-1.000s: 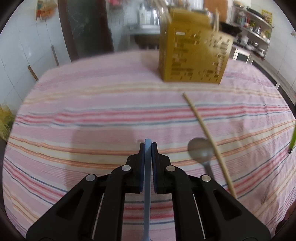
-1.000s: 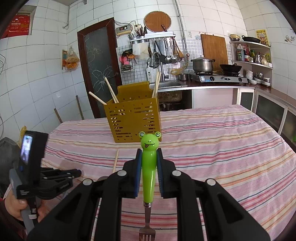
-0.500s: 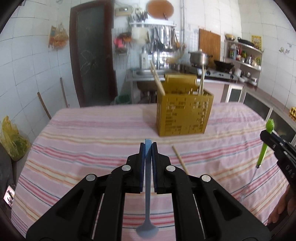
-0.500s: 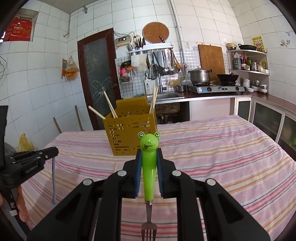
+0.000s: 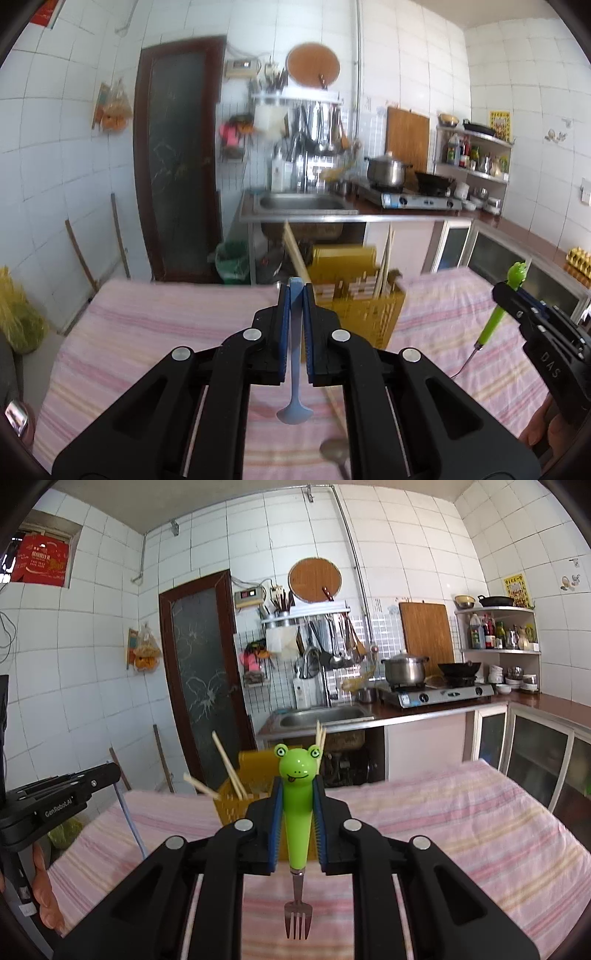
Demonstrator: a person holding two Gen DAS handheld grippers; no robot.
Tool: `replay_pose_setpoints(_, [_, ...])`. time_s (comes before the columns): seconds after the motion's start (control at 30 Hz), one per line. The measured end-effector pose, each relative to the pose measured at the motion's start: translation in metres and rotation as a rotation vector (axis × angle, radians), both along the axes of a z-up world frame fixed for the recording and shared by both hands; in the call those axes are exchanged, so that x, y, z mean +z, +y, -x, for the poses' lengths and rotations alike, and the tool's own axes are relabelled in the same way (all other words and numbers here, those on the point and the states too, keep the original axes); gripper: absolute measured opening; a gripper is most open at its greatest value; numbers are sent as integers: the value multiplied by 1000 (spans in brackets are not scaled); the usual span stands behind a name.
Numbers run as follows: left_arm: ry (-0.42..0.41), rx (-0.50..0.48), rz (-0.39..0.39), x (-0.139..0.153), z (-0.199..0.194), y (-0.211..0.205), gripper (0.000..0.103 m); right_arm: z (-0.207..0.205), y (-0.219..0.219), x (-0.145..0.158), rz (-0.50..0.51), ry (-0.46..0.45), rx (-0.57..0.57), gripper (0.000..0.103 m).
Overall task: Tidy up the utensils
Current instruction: 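Carry the blue spoon and frog fork in both tools over the yellow holder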
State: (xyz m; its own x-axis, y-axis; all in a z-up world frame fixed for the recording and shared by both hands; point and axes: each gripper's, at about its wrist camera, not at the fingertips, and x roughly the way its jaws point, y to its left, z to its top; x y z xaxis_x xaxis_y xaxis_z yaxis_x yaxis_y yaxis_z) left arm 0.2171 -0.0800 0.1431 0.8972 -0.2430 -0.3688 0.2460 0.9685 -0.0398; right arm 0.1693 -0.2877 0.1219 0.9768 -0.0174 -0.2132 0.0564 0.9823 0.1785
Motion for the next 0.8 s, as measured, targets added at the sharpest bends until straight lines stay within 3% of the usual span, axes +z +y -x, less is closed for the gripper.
replay_pose_setpoints(0.27, [-124,-34,75,76,-47,-28,6,-72,-13,68,-4,-85,-32,16])
replay_pose_setpoints(0.4, [-168,-43,117,94,-82,-45,6,-109,-18,80,-7,-103,-46,16])
replay_pose_setpoints(0.57, [-125,-53,111,64,-128,-63,6,-145,-12,59,27,-88,-29,16])
replay_pose_setpoints(0.8, [-34,-41,75,1,-167,-66,6,-177,-8,0,40,47,7,16])
